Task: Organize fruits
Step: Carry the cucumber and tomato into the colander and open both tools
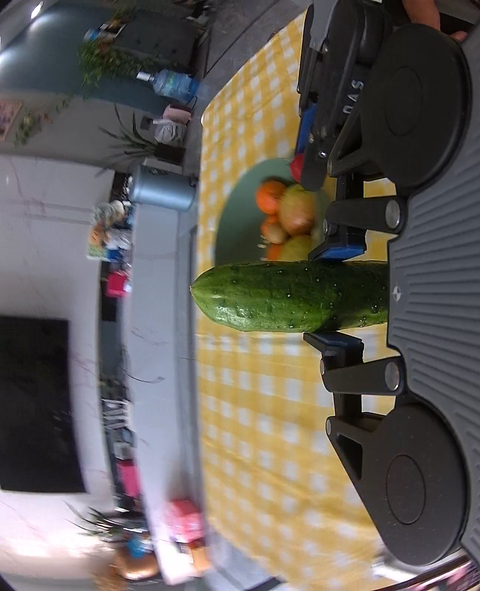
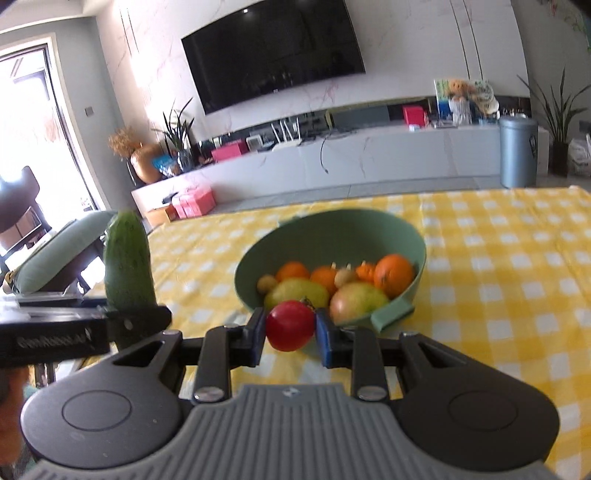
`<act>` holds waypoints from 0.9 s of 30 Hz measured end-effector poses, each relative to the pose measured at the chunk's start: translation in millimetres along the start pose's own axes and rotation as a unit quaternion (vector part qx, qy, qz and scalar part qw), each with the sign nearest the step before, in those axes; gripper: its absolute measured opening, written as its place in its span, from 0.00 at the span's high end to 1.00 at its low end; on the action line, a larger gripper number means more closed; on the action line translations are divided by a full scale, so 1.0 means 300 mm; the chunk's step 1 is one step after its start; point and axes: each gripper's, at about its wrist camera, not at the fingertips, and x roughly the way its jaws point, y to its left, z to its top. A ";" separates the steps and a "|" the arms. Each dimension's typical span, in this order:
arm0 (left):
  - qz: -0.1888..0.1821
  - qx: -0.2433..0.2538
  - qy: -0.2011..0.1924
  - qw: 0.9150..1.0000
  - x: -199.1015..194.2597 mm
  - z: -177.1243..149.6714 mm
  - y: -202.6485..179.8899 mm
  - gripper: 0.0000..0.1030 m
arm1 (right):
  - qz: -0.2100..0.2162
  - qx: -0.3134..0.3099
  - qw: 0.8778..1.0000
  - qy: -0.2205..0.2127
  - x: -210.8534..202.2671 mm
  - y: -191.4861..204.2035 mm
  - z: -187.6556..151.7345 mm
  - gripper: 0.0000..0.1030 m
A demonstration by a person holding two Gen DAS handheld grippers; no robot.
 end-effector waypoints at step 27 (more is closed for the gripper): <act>0.018 0.363 -0.035 0.931 0.428 0.132 -0.293 0.58 | -0.054 -0.036 0.998 -0.017 0.215 -0.139 0.136 0.76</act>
